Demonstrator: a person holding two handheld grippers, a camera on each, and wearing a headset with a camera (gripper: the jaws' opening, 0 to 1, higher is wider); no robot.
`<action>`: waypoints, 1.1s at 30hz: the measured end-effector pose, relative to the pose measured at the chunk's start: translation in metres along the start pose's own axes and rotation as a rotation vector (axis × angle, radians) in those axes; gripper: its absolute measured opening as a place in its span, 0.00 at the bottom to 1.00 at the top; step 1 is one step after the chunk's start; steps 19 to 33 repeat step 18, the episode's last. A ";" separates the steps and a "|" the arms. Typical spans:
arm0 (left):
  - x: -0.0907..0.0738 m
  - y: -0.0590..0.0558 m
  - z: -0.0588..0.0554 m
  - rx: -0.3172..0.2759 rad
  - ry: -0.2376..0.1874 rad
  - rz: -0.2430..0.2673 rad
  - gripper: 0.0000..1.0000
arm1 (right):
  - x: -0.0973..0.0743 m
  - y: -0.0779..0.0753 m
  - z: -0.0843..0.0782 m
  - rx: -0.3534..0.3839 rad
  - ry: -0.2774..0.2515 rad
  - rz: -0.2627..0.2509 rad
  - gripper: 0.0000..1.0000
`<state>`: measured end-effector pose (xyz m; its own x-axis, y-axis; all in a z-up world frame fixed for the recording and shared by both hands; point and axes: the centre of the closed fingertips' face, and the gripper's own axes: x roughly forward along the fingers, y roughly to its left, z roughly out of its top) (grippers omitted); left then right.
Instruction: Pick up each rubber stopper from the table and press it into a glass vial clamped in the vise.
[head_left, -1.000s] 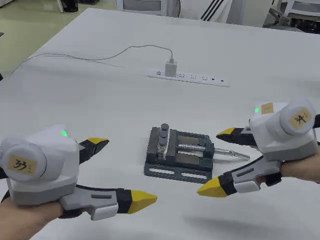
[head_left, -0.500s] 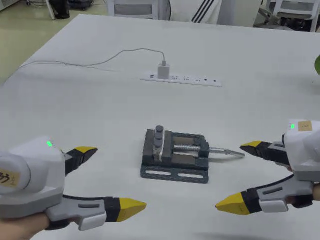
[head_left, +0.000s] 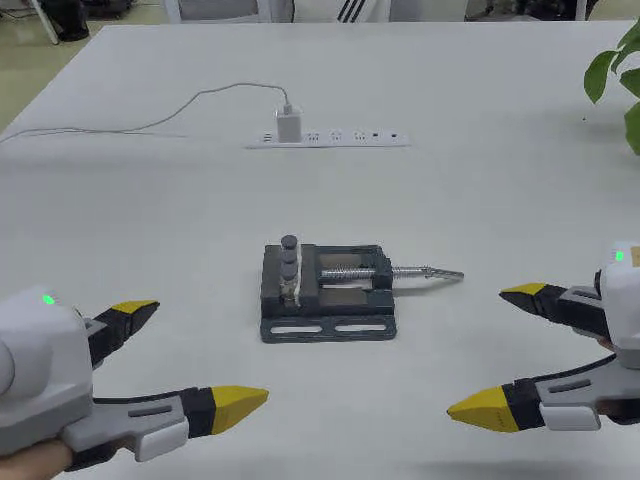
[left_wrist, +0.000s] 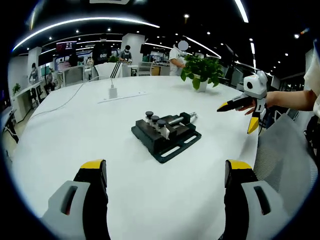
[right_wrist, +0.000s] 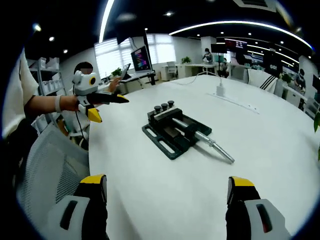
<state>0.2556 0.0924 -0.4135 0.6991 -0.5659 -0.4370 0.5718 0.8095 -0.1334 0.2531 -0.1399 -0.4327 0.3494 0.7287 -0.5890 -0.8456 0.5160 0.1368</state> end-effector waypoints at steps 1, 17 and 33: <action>0.000 0.000 0.000 -0.002 0.001 0.000 0.98 | -0.002 0.000 0.000 0.004 -0.003 -0.006 0.99; -0.006 -0.004 -0.002 -0.001 0.009 0.012 0.98 | -0.008 0.004 -0.009 0.028 -0.002 -0.008 0.99; -0.007 -0.004 -0.002 -0.002 0.008 0.014 0.98 | -0.007 0.005 -0.009 0.029 -0.005 -0.004 0.99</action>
